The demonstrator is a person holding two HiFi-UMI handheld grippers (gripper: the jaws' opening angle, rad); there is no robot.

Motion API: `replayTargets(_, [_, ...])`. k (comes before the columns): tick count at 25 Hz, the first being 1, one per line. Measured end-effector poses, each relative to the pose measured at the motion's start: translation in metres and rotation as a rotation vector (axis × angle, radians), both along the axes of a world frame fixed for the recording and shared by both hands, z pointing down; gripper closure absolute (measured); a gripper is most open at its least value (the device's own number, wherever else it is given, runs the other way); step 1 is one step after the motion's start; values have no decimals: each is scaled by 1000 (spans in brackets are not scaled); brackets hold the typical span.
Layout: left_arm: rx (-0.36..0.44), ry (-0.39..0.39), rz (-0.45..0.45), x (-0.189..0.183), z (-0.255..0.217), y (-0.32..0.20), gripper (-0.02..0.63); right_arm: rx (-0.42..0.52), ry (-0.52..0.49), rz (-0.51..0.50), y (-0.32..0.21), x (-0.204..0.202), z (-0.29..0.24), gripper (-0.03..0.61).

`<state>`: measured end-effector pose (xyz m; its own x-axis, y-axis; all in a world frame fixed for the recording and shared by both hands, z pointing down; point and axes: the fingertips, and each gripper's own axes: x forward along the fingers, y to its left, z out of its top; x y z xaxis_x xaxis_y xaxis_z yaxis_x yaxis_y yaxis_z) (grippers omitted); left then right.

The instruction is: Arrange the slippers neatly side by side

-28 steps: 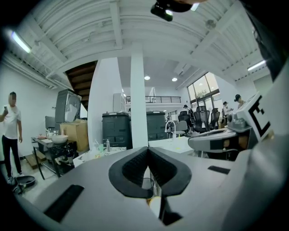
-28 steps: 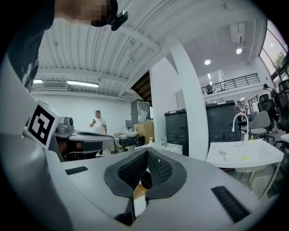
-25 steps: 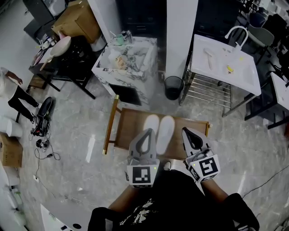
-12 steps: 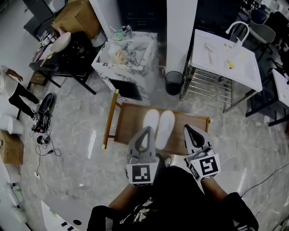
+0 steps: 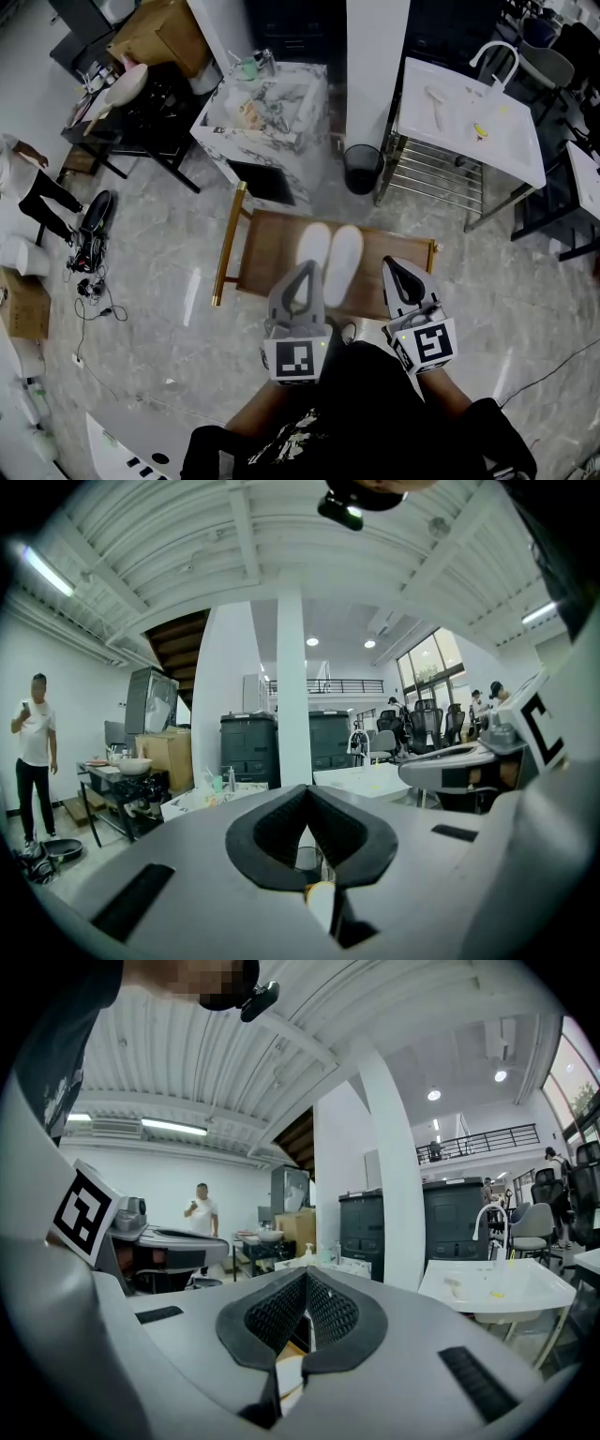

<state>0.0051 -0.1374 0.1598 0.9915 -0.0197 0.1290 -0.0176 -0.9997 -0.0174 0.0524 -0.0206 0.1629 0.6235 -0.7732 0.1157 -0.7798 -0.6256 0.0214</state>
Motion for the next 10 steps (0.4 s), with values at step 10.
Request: replayTargets(10, [0, 8, -10, -3, -1, 0, 611, 9, 17, -9, -2, -3, -2, 581])
